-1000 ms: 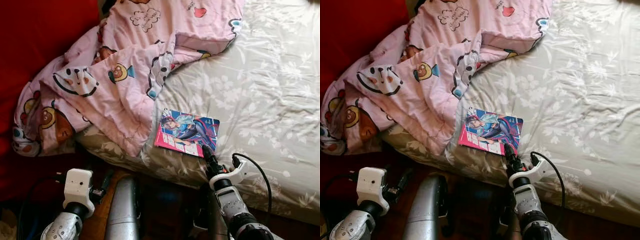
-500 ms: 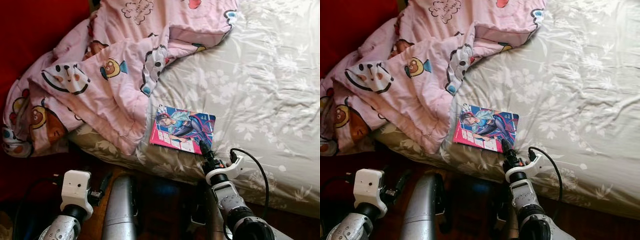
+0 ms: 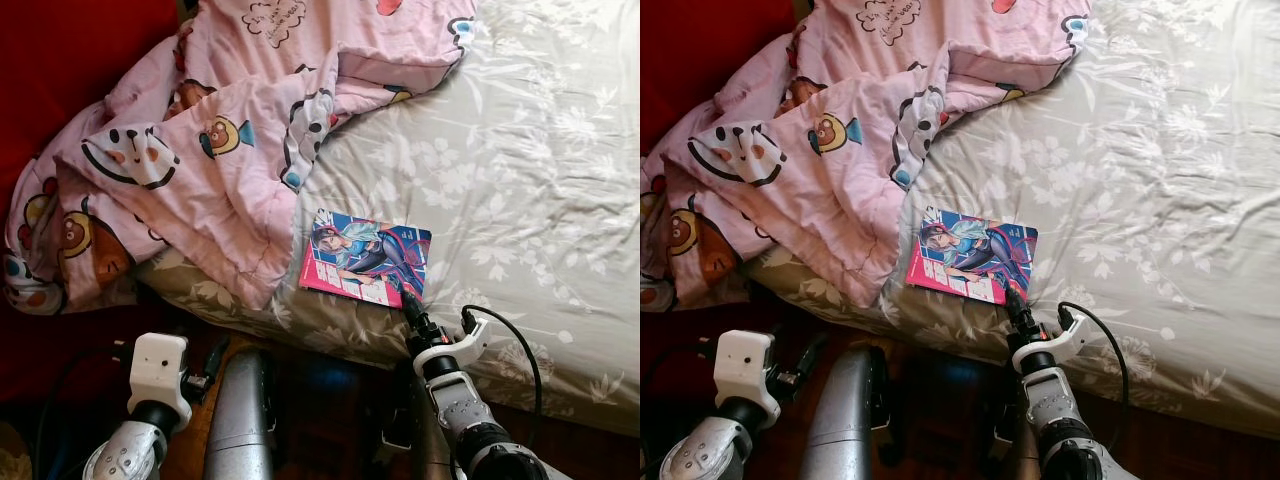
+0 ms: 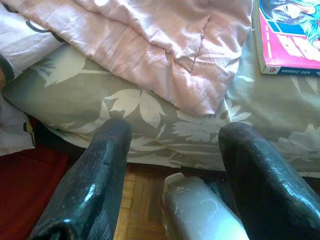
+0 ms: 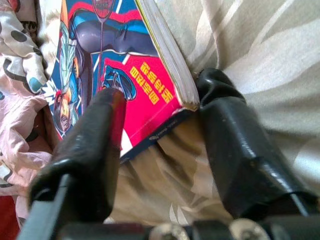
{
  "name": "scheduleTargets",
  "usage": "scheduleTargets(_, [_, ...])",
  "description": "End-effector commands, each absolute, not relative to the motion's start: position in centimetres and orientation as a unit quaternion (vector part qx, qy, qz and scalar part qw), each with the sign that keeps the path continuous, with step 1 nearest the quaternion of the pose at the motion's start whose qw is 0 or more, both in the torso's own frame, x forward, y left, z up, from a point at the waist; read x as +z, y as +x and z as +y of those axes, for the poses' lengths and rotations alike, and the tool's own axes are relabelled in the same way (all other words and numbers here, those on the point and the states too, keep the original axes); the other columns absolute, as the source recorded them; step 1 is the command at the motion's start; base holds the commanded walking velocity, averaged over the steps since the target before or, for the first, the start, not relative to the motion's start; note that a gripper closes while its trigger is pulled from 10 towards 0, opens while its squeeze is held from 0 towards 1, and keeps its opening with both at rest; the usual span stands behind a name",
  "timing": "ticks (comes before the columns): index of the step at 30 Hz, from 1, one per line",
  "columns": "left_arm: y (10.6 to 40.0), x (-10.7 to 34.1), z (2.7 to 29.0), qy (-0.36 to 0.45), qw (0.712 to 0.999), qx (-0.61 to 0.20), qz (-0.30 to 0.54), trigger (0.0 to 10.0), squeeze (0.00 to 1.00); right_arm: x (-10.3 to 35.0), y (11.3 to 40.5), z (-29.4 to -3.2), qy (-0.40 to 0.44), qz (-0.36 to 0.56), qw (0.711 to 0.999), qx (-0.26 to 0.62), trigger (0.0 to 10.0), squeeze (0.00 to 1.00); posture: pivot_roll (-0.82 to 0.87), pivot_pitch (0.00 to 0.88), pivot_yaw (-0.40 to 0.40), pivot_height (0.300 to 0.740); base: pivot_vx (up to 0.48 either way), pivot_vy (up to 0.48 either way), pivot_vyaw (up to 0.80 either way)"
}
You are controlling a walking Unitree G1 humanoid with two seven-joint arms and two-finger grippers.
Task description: Clean up the room
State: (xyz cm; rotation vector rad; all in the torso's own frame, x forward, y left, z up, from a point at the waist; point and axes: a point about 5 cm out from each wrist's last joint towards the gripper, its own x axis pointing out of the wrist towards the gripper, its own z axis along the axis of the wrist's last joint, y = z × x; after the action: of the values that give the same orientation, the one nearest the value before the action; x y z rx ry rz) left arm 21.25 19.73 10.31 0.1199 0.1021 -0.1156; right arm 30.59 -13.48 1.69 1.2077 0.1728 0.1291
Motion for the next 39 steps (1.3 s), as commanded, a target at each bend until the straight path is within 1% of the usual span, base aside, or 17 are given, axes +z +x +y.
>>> scheduleTargets(1, [20.8, 8.9, 19.9, 0.065, 0.993, -0.050, 0.081, 10.0, 0.00, 0.2, 29.0, -11.5, 0.579, 0.121, 0.803, 0.074, 0.0, 0.00, 0.30, 0.435, 0.032, 0.607, 0.000, 0.000, 0.00])
scheduleTargets(11, [22.1, 8.5, 19.8, 0.064, 0.994, -0.050, 0.075, 10.0, 0.00, 1.1, 29.9, -12.6, 0.579, 0.083, 0.808, 0.077, 0.0, 0.00, 0.26, 0.369, 0.023, 0.607, 0.000, 0.000, 0.00])
scheduleTargets(17, [23.3, 7.8, 19.5, 0.061, 0.994, -0.052, 0.071, 10.0, 0.00, 1.7, 30.4, -13.8, 0.565, 0.061, 0.820, 0.066, 0.0, 0.00, 0.23, 0.316, 0.009, 0.607, 0.000, 0.000, 0.00])
scheduleTargets(20, [23.5, 7.6, 19.4, 0.061, 0.994, -0.052, 0.071, 10.0, 0.00, 1.7, 30.4, -13.9, 0.562, 0.059, 0.822, 0.064, 0.0, 0.00, 0.23, 0.310, 0.007, 0.607, 0.000, 0.000, 0.00])
scheduleTargets(22, [23.8, 7.3, 19.4, 0.061, 0.994, -0.052, 0.073, 10.0, 0.00, 1.7, 30.3, -14.1, 0.557, 0.057, 0.826, 0.062, 0.0, 0.00, 0.22, 0.285, -0.004, 0.607, 0.000, 0.000, 0.00])
scheduleTargets(24, [24.2, 6.7, 19.6, 0.061, 0.994, -0.048, 0.077, 10.0, 0.00, 1.7, 30.3, -14.5, 0.535, 0.057, 0.841, 0.058, 0.0, 0.00, 0.20, 0.247, -0.018, 0.607, 0.000, 0.000, 0.00])
scheduleTargets(25, [24.4, 6.2, 20.2, 0.051, 0.995, -0.031, 0.079, 10.0, 0.00, 1.8, 30.3, -15.2, 0.495, 0.050, 0.866, 0.049, 0.0, 0.00, 0.18, 0.230, -0.024, 0.607, 0.000, 0.000, 0.00])
scheduleTargets(26, [24.4, 6.2, 20.2, 0.051, 0.995, -0.031, 0.079, 10.0, 0.00, 1.8, 30.3, -15.2, 0.495, 0.050, 0.866, 0.049, 0.0, 0.00, 0.18, 0.230, -0.024, 0.607, 0.000, 0.000, 0.00])
scheduleTargets(28, [24.9, 5.8, 20.9, 0.035, 0.996, -0.002, 0.081, 10.0, 0.00, 2.4, 30.4, -16.1, 0.439, 0.033, 0.896, 0.050, 0.0, 0.00, 0.16, 0.189, -0.035, 0.607, 0.000, 0.000, 0.00])
scheduleTargets(29, [24.9, 5.8, 20.9, 0.035, 0.996, -0.002, 0.081, 10.0, 0.00, 2.4, 30.4, -16.1, 0.439, 0.033, 0.896, 0.050, 0.0, 0.00, 0.16, 0.189, -0.035, 0.607, 0.000, 0.000, 0.00])
scheduleTargets(30, [25.1, 5.9, 21.6, 0.019, 0.997, 0.019, 0.077, 10.0, 0.00, 2.9, 30.5, -16.8, 0.415, 0.016, 0.908, 0.046, 0.0, 0.00, 0.15, 0.177, -0.038, 0.607, 0.000, 0.000, 0.00])
scheduleTargets(32, [25.2, 6.0, 21.8, 0.010, 0.997, 0.028, 0.075, 10.0, 0.00, 3.1, 30.5, -17.1, 0.410, 0.009, 0.911, 0.042, 0.0, 0.00, 0.14, 0.172, -0.040, 0.607, 0.000, 0.000, 0.00])
scheduleTargets(33, [25.4, 5.9, 22.2, 0.005, 0.997, 0.035, 0.073, 10.0, 0.00, 3.4, 30.5, -17.6, 0.401, -0.002, 0.915, 0.035, 0.0, 0.00, 0.13, 0.148, -0.044, 0.607, 0.000, 0.000, 0.00])
scheduleTargets(34, [25.7, 5.7, 22.7, 0.001, 0.996, 0.043, 0.073, 10.0, 0.00, 4.1, 30.4, -18.4, 0.360, -0.023, 0.932, 0.030, 0.0, 0.00, 0.12, 0.129, -0.045, 0.607, 0.000, 0.000, 0.00])
scheduleTargets(35, [25.7, 5.7, 22.7, 0.001, 0.996, 0.043, 0.073, 10.0, 0.00, 4.1, 30.4, -18.4, 0.360, -0.023, 0.932, 0.030, 0.0, 0.00, 0.12, 0.129, -0.045, 0.607, 0.000, 0.000, 0.00])
scheduleTargets(37, [25.8, 5.0, 22.9, -0.001, 0.996, 0.046, 0.077, 10.0, 0.00, 4.7, 30.3, -18.5, 0.319, -0.036, 0.946, 0.036, 0.0, 0.00, 0.11, 0.102, -0.044, 0.607, 0.000, 0.000, 0.00])
scheduleTargets(39, [25.6, 4.2, 22.9, -0.007, 0.995, 0.052, 0.089, 10.0, 0.00, 5.4, 30.2, -18.3, 0.303, -0.052, 0.951, 0.035, 0.0, 0.00, 0.10, 0.092, -0.046, 0.607, 0.000, 0.000, 0.00])
